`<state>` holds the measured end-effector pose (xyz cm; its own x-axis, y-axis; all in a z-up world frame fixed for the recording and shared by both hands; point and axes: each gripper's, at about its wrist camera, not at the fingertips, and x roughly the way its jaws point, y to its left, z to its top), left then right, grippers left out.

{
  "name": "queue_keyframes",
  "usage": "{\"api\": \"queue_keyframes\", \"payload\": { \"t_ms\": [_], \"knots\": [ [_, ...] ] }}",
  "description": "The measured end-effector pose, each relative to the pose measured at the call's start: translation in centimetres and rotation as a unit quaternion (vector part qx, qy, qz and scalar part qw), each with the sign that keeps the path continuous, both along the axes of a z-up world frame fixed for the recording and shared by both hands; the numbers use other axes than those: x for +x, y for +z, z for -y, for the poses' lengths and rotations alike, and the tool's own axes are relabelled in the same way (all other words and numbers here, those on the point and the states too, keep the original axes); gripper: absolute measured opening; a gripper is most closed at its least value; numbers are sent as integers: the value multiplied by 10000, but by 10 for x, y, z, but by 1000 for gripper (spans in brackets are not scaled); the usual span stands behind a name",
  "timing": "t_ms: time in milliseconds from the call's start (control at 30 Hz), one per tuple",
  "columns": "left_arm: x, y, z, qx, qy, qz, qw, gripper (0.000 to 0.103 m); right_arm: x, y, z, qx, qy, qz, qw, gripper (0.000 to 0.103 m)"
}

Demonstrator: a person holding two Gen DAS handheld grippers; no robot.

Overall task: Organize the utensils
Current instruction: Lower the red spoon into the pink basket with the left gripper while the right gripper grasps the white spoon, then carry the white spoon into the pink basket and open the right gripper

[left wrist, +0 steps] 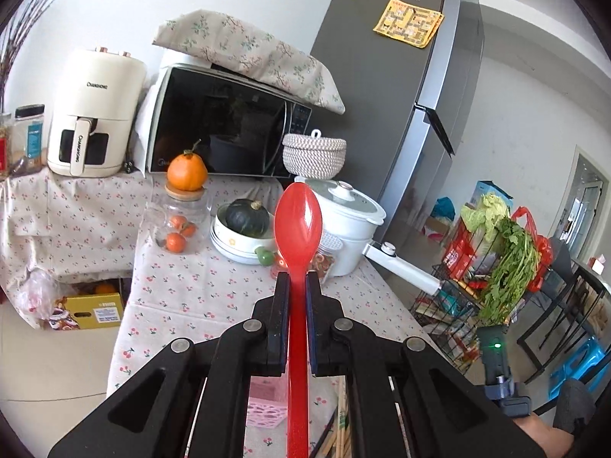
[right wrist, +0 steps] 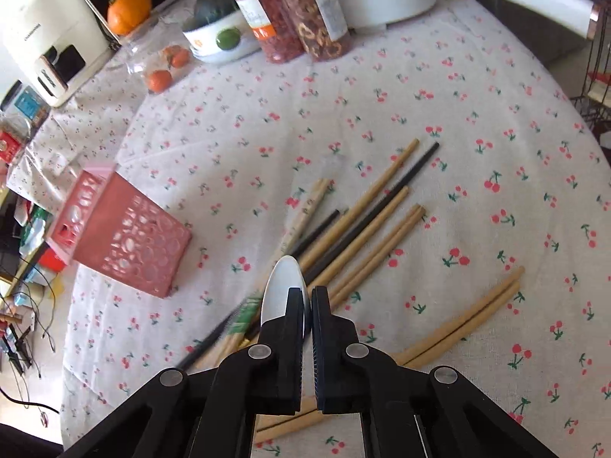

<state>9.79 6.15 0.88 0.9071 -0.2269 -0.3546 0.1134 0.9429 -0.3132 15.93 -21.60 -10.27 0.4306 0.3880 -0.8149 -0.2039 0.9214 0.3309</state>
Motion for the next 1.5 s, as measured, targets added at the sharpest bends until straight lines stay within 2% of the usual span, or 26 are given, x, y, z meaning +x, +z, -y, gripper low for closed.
{"api": "queue_keyframes", "payload": {
  "t_ms": [200,400,500,633,667,733,767,833,933,1033,1167,1267,1367,1500],
  "knots": [
    [28,1,11,429,373,520,9970,7,-21,47,-14,61,-22,946,9955,3],
    [48,-26,35,1305,654,1039,9838,7,-21,68,-20,24,-171,1479,9889,3],
    [54,-43,37,1422,758,1004,9818,7,-20,75,-19,52,-308,1660,9856,3],
    [59,-59,31,1307,653,599,9875,10,-23,81,-22,24,-331,1805,9830,3],
    [60,-61,29,1282,629,449,9887,14,-23,82,-23,17,-333,1820,9827,3],
    [58,-61,25,1167,551,157,9915,27,-25,83,-24,-2,-352,1861,9819,3],
    [56,-60,22,1081,523,31,9928,38,-26,84,-24,0,-362,1880,9815,3],
    [51,-55,17,950,432,-204,9943,50,-28,88,-26,18,-415,1941,9801,3],
    [42,-46,10,858,323,-665,9936,56,-32,97,-30,46,-490,2114,9762,3],
    [32,-39,-1,725,368,-1280,9884,62,-36,110,-38,103,-579,2377,9695,3],
    [13,-44,-20,575,370,-2104,9752,78,-41,127,-52,237,-698,2755,9585,3],
    [0,-59,-34,473,395,-2404,9687,79,-43,137,-67,261,-788,3040,9490,3],
    [-3,-73,-43,368,351,-2687,9619,79,-44,140,-88,70,-862,3386,9370,3],
    [-5,-85,-45,627,270,-2831,9566,79,-40,133,-117,-327,-866,3766,9217,4]
  ]
}}
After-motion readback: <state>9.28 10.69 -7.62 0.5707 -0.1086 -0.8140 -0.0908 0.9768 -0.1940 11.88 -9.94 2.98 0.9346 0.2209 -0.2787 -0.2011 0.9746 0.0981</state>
